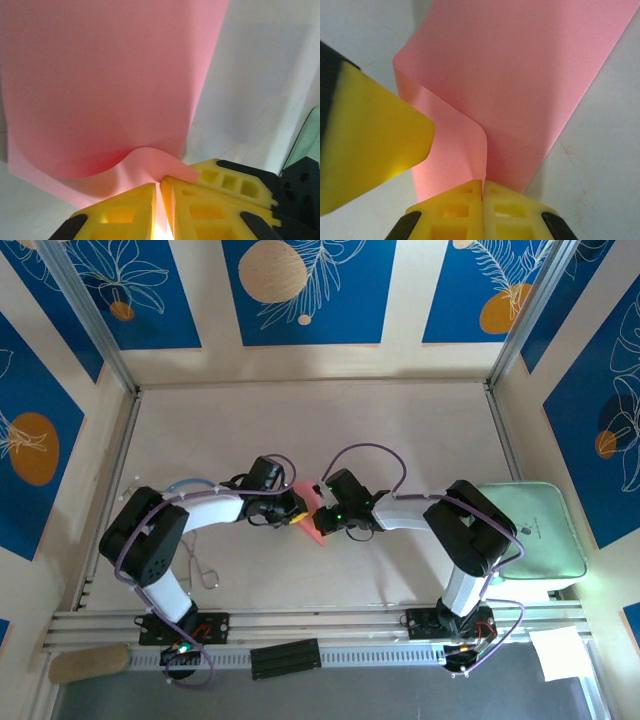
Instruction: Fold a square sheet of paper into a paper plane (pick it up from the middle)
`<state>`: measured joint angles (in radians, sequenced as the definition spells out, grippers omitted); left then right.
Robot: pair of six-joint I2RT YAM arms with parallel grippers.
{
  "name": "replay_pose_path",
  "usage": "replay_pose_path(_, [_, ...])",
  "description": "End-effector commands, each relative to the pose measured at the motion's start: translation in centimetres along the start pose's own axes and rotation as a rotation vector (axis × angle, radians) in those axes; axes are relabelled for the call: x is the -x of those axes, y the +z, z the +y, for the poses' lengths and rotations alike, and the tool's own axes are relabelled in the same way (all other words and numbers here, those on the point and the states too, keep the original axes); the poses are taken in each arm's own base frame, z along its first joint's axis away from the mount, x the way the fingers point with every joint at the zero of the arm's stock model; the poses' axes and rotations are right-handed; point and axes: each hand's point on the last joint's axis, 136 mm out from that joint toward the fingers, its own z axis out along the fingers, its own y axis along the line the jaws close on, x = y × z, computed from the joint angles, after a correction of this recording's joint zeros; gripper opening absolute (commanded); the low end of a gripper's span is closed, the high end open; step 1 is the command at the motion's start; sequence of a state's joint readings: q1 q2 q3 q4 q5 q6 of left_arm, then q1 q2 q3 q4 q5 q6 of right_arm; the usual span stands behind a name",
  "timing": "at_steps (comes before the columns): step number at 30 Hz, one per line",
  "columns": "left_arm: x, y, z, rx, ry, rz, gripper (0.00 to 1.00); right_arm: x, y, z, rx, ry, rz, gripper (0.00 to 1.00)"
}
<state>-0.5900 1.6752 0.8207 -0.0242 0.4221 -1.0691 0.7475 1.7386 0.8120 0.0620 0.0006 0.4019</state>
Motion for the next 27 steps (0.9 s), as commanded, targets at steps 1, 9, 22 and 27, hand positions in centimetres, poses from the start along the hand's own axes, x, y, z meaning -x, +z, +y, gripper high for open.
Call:
replay_pose_path(1, [-0.7, 0.6, 0.7, 0.011, -0.008, 0.018, 0.16, -1.2, 0.5, -1.1, -0.037, 0.035, 0.052, 0.03])
replay_pose_path(9, [-0.9, 1.0, 1.5, 0.023, -0.014, 0.024, 0.15, -1.3, 0.5, -1.2, -0.040, 0.038, 0.056, 0.03])
replay_pose_path(22, [-1.0, 1.2, 2.0, 0.036, -0.013, 0.029, 0.14, -1.4, 0.6, -1.3, -0.042, 0.045, 0.063, 0.03])
replay_pose_path(27, [-1.0, 1.3, 2.3, 0.041, -0.016, 0.031, 0.14, -1.4, 0.6, -1.2, -0.040, 0.046, 0.064, 0.03])
